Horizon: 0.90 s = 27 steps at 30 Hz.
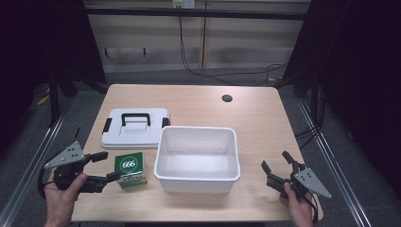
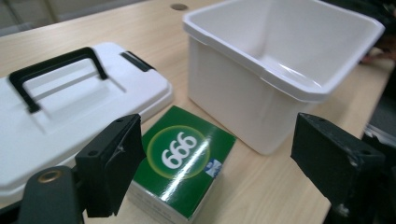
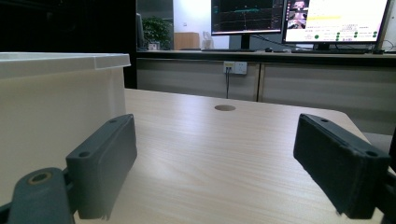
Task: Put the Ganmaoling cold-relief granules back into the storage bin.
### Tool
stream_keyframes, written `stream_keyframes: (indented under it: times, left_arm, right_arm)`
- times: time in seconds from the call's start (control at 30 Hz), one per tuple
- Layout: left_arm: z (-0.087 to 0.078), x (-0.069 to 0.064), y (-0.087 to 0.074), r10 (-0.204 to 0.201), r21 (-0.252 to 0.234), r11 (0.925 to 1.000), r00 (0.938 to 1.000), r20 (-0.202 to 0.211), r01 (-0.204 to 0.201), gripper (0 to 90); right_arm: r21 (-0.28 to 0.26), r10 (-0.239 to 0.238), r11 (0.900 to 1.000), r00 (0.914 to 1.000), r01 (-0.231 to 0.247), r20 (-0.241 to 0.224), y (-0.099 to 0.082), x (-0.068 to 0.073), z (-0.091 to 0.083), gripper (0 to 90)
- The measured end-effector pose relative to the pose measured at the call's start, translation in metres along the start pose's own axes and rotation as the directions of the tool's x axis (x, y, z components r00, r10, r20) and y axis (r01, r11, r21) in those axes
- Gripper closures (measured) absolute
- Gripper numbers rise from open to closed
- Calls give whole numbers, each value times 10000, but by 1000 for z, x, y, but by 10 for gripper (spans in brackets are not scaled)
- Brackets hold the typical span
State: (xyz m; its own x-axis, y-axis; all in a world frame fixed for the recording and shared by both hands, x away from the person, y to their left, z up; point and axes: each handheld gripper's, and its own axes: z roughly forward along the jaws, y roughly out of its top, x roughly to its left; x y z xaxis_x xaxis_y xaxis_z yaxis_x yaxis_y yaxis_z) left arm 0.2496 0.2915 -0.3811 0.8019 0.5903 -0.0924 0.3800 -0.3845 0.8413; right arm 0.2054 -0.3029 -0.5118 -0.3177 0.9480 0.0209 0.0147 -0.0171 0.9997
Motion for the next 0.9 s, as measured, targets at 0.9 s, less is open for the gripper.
stream_keyframes:
  times: [0.9]
  left_arm:
    - [53,23,59,2573,3933,8788,9624,867,-2704,191]
  right_arm:
    - [13,-22,10000,10000,22,-36,0,0,0,127]
